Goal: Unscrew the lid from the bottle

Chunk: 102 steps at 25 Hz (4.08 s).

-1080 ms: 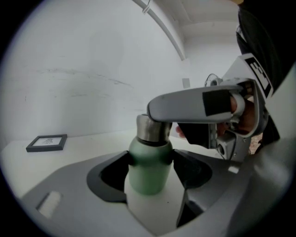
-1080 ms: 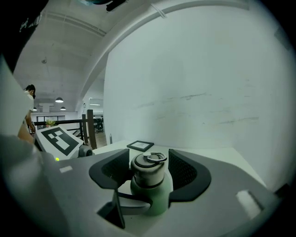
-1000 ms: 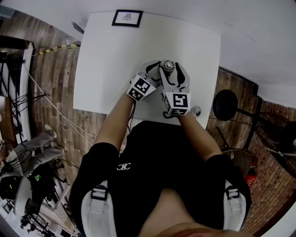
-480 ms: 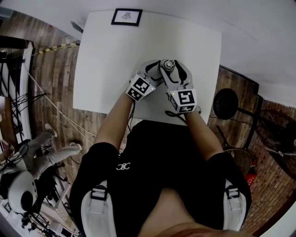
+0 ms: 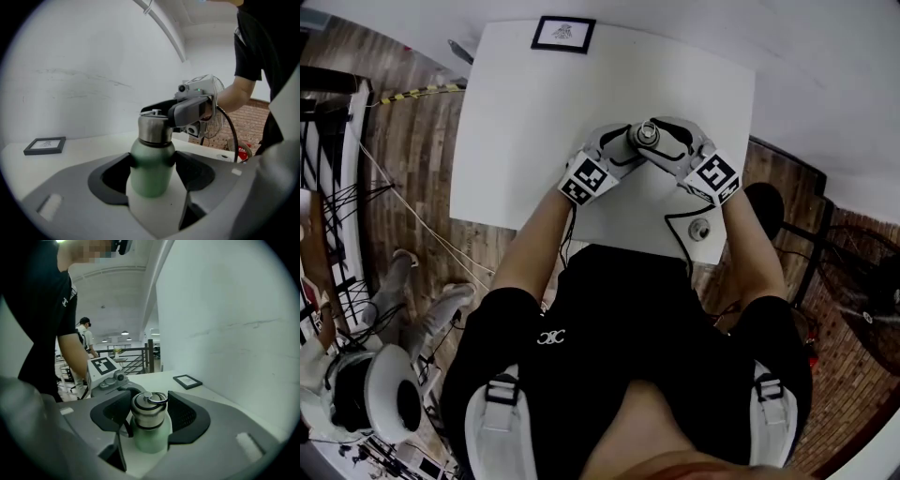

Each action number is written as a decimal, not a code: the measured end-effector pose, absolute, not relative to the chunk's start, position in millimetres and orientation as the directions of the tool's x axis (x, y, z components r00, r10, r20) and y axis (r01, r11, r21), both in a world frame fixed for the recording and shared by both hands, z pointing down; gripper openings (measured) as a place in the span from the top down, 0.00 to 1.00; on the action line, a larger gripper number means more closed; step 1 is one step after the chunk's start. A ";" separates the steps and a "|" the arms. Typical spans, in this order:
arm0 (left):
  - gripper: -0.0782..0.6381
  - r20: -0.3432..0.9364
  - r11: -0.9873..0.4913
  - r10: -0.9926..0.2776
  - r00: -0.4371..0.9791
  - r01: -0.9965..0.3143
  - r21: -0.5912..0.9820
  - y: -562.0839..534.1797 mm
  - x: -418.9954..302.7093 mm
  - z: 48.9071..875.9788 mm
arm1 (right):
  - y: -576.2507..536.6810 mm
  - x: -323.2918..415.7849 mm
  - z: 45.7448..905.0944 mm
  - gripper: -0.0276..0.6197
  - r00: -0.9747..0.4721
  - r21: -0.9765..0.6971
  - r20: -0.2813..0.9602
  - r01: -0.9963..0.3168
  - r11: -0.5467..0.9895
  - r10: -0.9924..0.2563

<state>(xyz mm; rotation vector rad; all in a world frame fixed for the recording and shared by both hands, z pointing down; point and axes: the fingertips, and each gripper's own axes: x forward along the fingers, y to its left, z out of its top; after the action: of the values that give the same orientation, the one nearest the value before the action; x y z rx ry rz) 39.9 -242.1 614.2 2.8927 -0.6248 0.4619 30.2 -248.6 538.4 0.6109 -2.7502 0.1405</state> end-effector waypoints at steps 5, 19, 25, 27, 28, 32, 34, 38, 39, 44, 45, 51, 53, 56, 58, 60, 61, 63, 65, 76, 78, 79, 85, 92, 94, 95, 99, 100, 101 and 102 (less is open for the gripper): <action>0.39 0.324 -0.910 -0.365 0.873 -0.408 0.076 -242.9 40.0 613.8 | -247.7 28.3 542.2 0.58 -0.892 -0.017 0.407 -0.224 0.974 -0.198; 0.39 0.319 -0.910 -0.366 0.875 -0.408 0.075 -245.2 39.4 618.9 | -243.6 46.4 507.2 0.58 -0.737 -0.017 0.229 -0.657 0.754 -0.636; 0.39 0.325 -0.905 -0.375 0.868 -0.419 0.075 -243.0 39.4 617.2 | -235.4 50.9 528.9 0.58 -0.470 -0.103 0.210 -0.882 0.459 -0.857; 0.39 0.328 -0.904 -0.377 0.867 -0.421 0.075 -243.9 39.8 618.7 | -238.0 48.2 538.1 0.58 -0.408 -0.076 0.231 -0.913 0.402 -0.883; 0.39 0.329 -0.903 -0.377 0.866 -0.423 0.076 -245.9 40.2 621.0 | -241.8 48.0 543.0 0.58 -0.379 -0.067 0.238 -0.925 0.374 -0.894; 0.39 0.336 -0.901 -0.378 0.863 -0.426 0.081 -251.6 38.8 628.8 | -254.2 38.4 547.0 0.58 -0.312 -0.047 0.223 -0.950 0.310 -0.923; 0.39 0.338 -0.901 -0.378 0.862 -0.426 0.080 -250.4 41.4 628.7 | -255.4 38.0 547.8 0.58 -0.287 -0.036 0.228 -0.957 0.286 -0.930; 0.39 0.335 -0.903 -0.375 0.864 -0.423 0.080 -249.5 42.9 627.6 | -258.1 43.2 550.9 0.59 -0.254 -0.026 0.245 -0.967 0.255 -0.936; 0.39 0.334 -0.903 -0.375 0.865 -0.423 0.080 -250.3 41.2 627.1 | -258.5 42.2 550.7 0.59 -0.263 -0.022 0.247 -0.964 0.266 -0.933; 0.39 0.331 -0.904 -0.373 0.867 -0.419 0.079 -249.2 42.2 626.9 | -256.6 42.2 554.3 0.59 -0.401 -0.017 0.262 -0.911 0.411 -0.878; 0.39 0.330 -0.905 -0.371 0.868 -0.418 0.081 -249.0 42.7 626.6 | -256.6 41.7 554.1 0.59 -0.443 -0.025 0.260 -0.891 0.453 -0.858; 0.39 0.324 -0.907 -0.363 0.874 -0.410 0.091 -246.5 40.6 619.1 | -253.7 35.4 547.0 0.59 -0.710 -0.037 0.283 -0.680 0.732 -0.645; 0.39 0.324 -0.910 -0.360 0.875 -0.406 0.082 -244.8 41.6 619.1 | -250.0 35.8 548.2 0.59 -0.788 -0.028 0.303 -0.570 0.821 -0.536; 0.39 0.320 -0.912 -0.362 0.876 -0.404 0.074 -243.0 42.5 618.2 | -246.2 36.5 549.6 0.60 -0.860 -0.014 0.348 -0.403 0.915 -0.373; 0.39 0.317 -0.912 -0.362 0.876 -0.403 0.072 -241.2 42.4 616.8 | -243.7 34.7 548.6 0.60 -0.880 -0.006 0.385 -0.303 0.953 -0.277; 0.39 0.315 -0.913 -0.361 0.878 -0.401 0.073 -240.4 42.4 615.6 | -241.5 32.4 546.3 0.60 -0.885 -0.006 0.421 -0.221 0.975 -0.198; 0.39 0.314 -0.913 -0.360 0.878 -0.401 0.073 -240.6 42.1 615.0 | -241.5 31.5 545.8 0.60 -0.884 -0.008 0.436 -0.194 0.981 -0.172; 0.39 0.314 -0.913 -0.360 0.879 -0.400 0.072 -241.5 40.9 614.2 | -243.3 29.7 545.7 0.60 -0.877 -0.016 0.454 -0.184 0.983 -0.156; 0.39 0.314 -0.914 -0.361 0.878 -0.400 0.071 -241.7 40.8 615.6 | -243.8 29.6 546.9 0.59 -0.870 -0.015 0.450 -0.230 0.973 -0.199; 0.39 0.327 -0.910 -0.366 0.872 -0.409 0.073 -245.7 43.9 627.5 | -247.2 48.0 543.9 0.58 -0.585 0.006 0.245 -0.796 0.605 -0.773; 0.39 0.329 -0.909 -0.367 0.870 -0.411 0.074 -245.7 43.4 625.7 | -249.1 43.8 546.0 0.58 -0.515 -0.028 0.234 -0.852 0.523 -0.825; 0.39 0.331 -0.908 -0.367 0.869 -0.412 0.074 -246.1 42.7 625.1 | -250.3 40.1 547.3 0.58 -0.488 -0.035 0.232 -0.868 0.495 -0.841; 0.39 0.340 -0.906 -0.369 0.865 -0.417 0.077 -252.2 42.1 626.3 | -264.0 40.2 549.0 0.58 -0.343 0.009 0.239 -0.935 0.355 -0.908; 0.39 0.340 -0.907 -0.365 0.867 -0.413 0.079 -251.1 41.4 627.7 | -261.5 37.6 554.7 0.58 -0.464 -0.002 0.248 -0.878 0.478 -0.850; 0.39 0.339 -0.908 -0.364 0.868 -0.412 0.079 -251.3 40.7 626.1 | -261.2 34.7 553.9 0.58 -0.526 0.015 0.269 -0.835 0.549 -0.807; 0.39 0.338 -0.908 -0.363 0.868 -0.411 0.080 -251.5 40.7 625.6 | -261.0 33.8 553.9 0.58 -0.561 0.018 0.281 -0.808 0.589 -0.779; 0.39 0.335 -0.912 -0.357 0.872 -0.402 0.076 -248.6 40.1 622.9 | -256.0 32.3 551.8 0.58 -0.717 -0.015 0.320 -0.658 0.753 -0.620; 0.39 0.334 -0.914 -0.355 0.873 -0.399 0.074 -247.9 40.0 622.1 | -254.4 31.7 550.7 0.58 -0.748 -0.014 0.327 -0.615 0.789 -0.577; 0.39 0.332 -0.915 -0.352 0.875 -0.396 0.072 -247.3 40.1 621.4 | -253.0 31.0 548.8 0.58 -0.775 -0.009 0.331 -0.573 0.820 -0.538; 0.39 0.329 -0.917 -0.350 0.877 -0.393 0.071 -246.2 40.3 620.5 | -251.4 30.4 545.2 0.58 -0.799 -0.005 0.328 -0.535 0.845 -0.504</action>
<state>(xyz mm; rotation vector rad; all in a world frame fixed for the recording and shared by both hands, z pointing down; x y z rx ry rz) 40.3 -246.2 620.5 2.9114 -0.5789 0.4721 30.4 -251.4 545.2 0.7837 -2.7074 0.1395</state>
